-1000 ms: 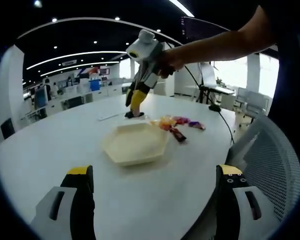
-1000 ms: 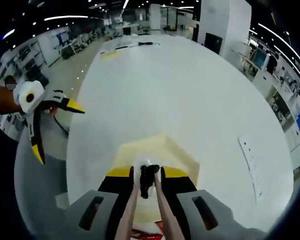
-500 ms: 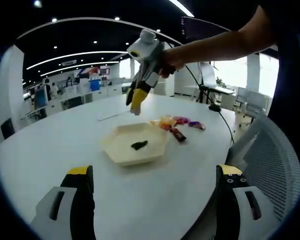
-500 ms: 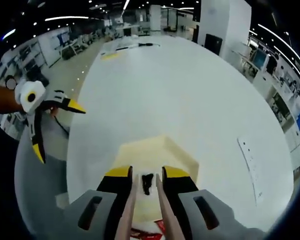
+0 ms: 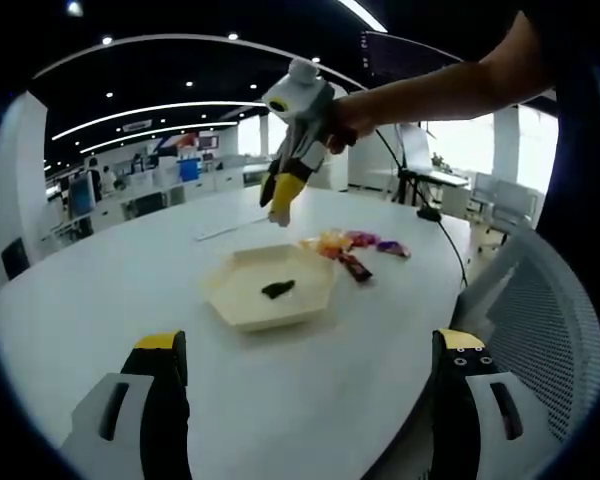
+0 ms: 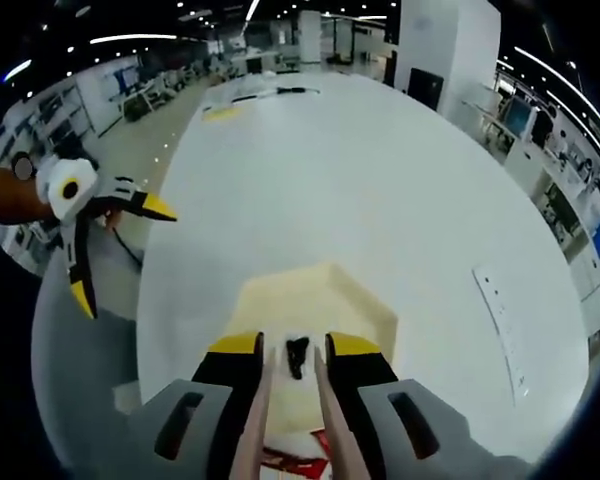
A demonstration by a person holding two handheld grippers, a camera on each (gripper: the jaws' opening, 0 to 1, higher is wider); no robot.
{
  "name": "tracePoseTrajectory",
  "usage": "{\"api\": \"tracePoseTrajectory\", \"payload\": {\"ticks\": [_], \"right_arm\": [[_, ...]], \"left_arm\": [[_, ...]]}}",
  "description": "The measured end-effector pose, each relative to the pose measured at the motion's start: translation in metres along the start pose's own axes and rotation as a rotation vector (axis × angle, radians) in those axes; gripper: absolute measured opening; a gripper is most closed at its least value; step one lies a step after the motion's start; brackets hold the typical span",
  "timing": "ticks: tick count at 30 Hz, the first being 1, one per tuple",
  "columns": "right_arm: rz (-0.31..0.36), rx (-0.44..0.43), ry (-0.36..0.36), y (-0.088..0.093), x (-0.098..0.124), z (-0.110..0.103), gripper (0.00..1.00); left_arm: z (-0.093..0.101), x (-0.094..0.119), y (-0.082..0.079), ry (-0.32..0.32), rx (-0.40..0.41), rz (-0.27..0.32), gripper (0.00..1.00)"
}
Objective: Place the target food into the container with the food tongs after gripping and lifting it, then release it inside without dropping or visibly crushing the food.
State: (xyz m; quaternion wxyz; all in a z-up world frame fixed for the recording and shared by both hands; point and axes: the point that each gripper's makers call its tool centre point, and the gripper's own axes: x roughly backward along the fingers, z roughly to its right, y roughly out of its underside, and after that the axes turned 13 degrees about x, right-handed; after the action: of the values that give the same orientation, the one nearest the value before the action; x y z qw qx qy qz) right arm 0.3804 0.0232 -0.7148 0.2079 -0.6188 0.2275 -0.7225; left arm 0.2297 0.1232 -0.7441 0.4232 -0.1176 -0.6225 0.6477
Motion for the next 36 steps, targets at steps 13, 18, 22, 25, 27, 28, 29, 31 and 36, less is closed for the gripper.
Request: {"api": "tracePoseTrajectory", "payload": {"ticks": [13, 18, 22, 25, 27, 28, 29, 31, 36], "right_arm": [[-0.002, -0.009, 0.003, 0.028, 0.019, -0.006, 0.25], [0.012, -0.038, 0.021, 0.04, 0.029, -0.002, 0.25], [0.01, -0.047, 0.026, 0.048, 0.035, -0.003, 0.25], [0.009, -0.046, 0.033, 0.054, 0.039, -0.006, 0.25], [0.011, -0.049, 0.033, 0.056, 0.041, -0.007, 0.25], [0.012, -0.047, 0.034, 0.057, 0.041, -0.007, 0.25], [0.013, -0.047, 0.035, 0.058, 0.042, -0.007, 0.25], [0.016, -0.048, 0.034, 0.059, 0.043, -0.009, 0.25], [0.01, -0.039, 0.034, 0.063, 0.047, -0.012, 0.25]], "left_arm": [[0.001, 0.0, 0.001, 0.001, -0.003, -0.005, 0.99], [0.0, 0.0, 0.001, -0.001, -0.003, -0.005, 0.99], [0.0, 0.0, 0.002, -0.001, -0.004, -0.008, 0.99], [0.0, -0.001, 0.002, -0.001, -0.004, -0.01, 0.99], [0.0, -0.001, 0.003, -0.001, -0.005, -0.011, 0.99], [0.0, -0.001, 0.003, -0.001, -0.005, -0.011, 0.99], [0.0, -0.001, 0.003, 0.0, -0.005, -0.012, 0.99], [0.0, -0.001, 0.003, -0.001, -0.006, -0.013, 0.99], [0.0, 0.0, 0.003, -0.002, -0.005, -0.012, 0.99]]}}
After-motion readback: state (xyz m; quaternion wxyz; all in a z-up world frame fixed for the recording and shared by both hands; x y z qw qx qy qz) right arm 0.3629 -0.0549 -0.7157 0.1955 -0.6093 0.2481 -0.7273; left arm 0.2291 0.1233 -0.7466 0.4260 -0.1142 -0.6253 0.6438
